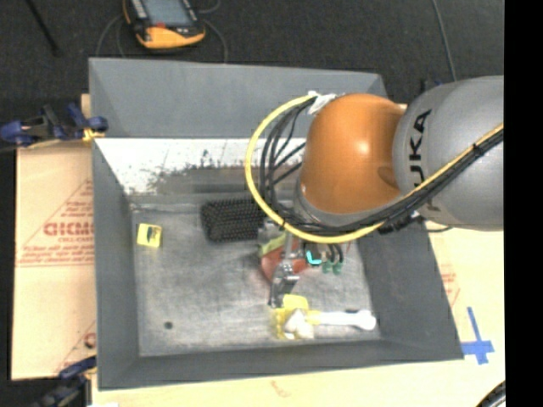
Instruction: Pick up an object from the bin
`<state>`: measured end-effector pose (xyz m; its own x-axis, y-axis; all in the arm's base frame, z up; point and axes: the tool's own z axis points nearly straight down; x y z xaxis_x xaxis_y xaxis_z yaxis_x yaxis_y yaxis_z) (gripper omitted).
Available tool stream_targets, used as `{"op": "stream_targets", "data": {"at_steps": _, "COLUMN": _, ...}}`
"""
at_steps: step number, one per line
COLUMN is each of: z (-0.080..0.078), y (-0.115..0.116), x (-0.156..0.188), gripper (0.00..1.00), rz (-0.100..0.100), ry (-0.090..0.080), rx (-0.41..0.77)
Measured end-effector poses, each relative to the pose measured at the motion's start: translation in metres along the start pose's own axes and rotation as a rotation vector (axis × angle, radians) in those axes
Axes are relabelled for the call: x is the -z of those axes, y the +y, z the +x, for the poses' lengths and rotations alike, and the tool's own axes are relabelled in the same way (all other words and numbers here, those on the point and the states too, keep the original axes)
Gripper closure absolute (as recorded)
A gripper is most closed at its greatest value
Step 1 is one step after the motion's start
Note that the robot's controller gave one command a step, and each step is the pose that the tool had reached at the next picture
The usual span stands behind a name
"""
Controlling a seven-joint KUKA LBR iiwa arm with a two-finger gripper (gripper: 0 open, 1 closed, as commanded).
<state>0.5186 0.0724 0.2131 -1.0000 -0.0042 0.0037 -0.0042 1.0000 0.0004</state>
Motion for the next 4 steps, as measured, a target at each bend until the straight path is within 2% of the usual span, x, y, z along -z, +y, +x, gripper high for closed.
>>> {"op": "stream_targets", "data": {"at_steps": 1, "z": -0.002, "y": 0.0, "x": 0.003, "gripper": 0.0, "rz": -0.001, "ry": -0.007, "rx": -0.002}}
{"op": "stream_targets", "data": {"at_steps": 2, "z": -0.039, "y": -0.044, "x": -0.066, "gripper": 0.0, "rz": 0.001, "ry": -0.013, "rx": 0.024}}
{"op": "stream_targets", "data": {"at_steps": 3, "z": -0.077, "y": -0.102, "x": -0.054, "gripper": 0.0, "rz": 0.001, "ry": -0.002, "rx": 0.11}}
{"op": "stream_targets", "data": {"at_steps": 4, "z": -0.082, "y": -0.105, "x": -0.057, "gripper": 0.0, "rz": 0.002, "ry": -0.007, "rx": 0.198}}
